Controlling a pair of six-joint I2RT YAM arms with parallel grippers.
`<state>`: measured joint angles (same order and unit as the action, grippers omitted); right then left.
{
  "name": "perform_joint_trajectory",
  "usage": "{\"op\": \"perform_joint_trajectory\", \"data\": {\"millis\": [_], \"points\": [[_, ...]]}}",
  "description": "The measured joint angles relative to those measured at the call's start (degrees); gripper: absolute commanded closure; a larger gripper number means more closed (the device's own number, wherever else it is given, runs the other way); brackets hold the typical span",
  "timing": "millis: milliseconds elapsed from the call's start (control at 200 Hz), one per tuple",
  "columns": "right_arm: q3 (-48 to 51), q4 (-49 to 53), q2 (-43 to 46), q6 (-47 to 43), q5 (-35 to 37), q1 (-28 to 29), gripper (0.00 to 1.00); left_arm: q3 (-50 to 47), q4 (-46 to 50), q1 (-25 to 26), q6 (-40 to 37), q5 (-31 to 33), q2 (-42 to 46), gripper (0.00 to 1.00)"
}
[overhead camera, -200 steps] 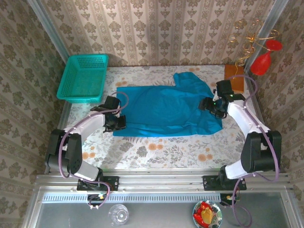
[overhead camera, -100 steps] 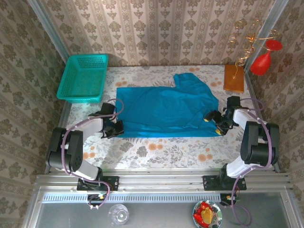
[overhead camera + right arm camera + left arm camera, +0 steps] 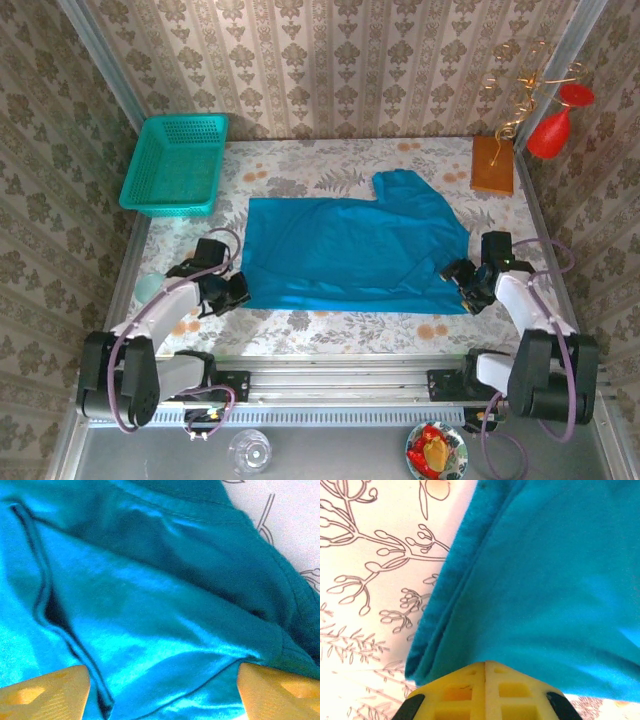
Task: Fold the inside-out t-shirt
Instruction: Move the T-shirt to the center of the table, then smooth out the T-shirt at the center of the table.
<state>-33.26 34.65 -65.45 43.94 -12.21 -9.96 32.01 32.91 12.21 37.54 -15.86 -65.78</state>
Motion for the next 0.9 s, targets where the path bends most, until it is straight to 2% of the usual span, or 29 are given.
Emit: {"op": "perform_joint_trajectory", "data": {"millis": [110, 240, 400, 530, 695, 810, 900], "points": [[-3.3, 2.4, 2.1, -1.3, -0.1, 5.0, 0.31, 3.5, 1.6, 0.0, 0.0, -0.3, 0.6, 0.97], [-9.7, 2.9, -0.3, -4.4, -1.9, 13.7, 0.4, 7.0, 1.4, 0.8, -0.2, -1.2, -1.8, 0.97], [-17.1, 3.1, -9.7, -10.4, -3.2, 24.7, 0.49, 9.3, 0.0, 3.7, -0.5, -1.9, -9.2, 0.98], [-24.2, 4.2, -20.4, -16.0, -2.7, 31.1, 0.58, 9.3, -1.0, 4.3, -0.7, -2.2, -14.9, 0.99], [-30.3, 9.3, -28.2, -19.8, 4.6, 35.1, 0.66, 8.1, -1.7, 4.2, -1.1, -0.6, -16.4, 0.99], [-30.4, 13.2, -28.7, -19.6, 11.3, 34.6, 0.68, 7.1, -1.8, 3.8, -1.4, 0.0, -16.3, 0.99], [-27.8, 13.6, -27.6, -18.6, 13.3, 33.4, 0.68, 7.1, -1.8, 3.7, -1.5, 0.2, -16.2, 0.99]]}}
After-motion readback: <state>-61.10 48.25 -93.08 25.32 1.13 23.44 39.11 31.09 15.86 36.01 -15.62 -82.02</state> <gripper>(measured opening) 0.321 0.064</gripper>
